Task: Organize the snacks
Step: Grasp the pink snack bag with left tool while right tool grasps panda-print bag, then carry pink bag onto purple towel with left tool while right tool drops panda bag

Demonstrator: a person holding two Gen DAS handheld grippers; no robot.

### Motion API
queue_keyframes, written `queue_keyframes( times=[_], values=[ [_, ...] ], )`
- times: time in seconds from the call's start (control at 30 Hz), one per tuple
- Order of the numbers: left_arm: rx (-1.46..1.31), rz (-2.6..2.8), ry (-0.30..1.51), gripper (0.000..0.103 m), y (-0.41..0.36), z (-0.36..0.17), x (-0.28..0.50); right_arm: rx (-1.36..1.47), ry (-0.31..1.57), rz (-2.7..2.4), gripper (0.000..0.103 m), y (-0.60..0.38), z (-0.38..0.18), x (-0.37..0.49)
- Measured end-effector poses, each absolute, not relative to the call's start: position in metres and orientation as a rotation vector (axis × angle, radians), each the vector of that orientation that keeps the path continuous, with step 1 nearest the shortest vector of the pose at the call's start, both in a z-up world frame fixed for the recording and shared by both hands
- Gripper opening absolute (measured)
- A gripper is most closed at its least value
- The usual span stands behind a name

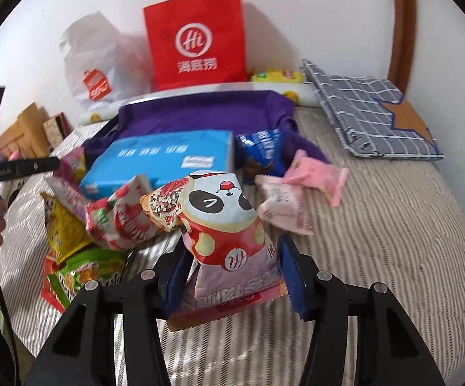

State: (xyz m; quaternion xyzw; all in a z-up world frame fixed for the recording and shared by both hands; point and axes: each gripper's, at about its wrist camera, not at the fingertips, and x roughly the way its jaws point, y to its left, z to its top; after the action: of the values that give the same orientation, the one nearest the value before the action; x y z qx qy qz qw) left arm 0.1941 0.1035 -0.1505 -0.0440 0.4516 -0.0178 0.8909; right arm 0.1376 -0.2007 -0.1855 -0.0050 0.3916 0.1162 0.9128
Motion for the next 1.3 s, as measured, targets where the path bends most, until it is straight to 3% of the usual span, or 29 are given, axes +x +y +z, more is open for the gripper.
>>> queue_keyframes(
  times=[0.23, 0.33, 0.43, 0.47, 1.3],
  values=[
    [-0.067, -0.110, 1.009, 0.099, 0.091, -0.169, 0.213, -0.002, 0.796, 0.206, 0.053, -0.206, -0.182, 0.142],
    [-0.069, -0.119, 1.026, 0.088, 0.087, -0.176, 0.215, -0.001, 0.793, 0.199, 0.053, -0.209, -0.181, 0.143],
    [-0.093, -0.137, 1.029, 0.068, 0.088, -0.178, 0.216, 0.005, 0.790, 0.190, 0.053, -0.212, -0.180, 0.143],
    [-0.095, -0.128, 1.024, 0.065, 0.089, -0.177, 0.215, 0.008, 0.789, 0.186, 0.053, -0.213, -0.179, 0.143],
    [-0.110, -0.104, 0.817, 0.065, 0.079, -0.082, 0.175, 0.046, 0.718, 0.139, 0.053, -0.229, -0.122, 0.127]
  ],
)
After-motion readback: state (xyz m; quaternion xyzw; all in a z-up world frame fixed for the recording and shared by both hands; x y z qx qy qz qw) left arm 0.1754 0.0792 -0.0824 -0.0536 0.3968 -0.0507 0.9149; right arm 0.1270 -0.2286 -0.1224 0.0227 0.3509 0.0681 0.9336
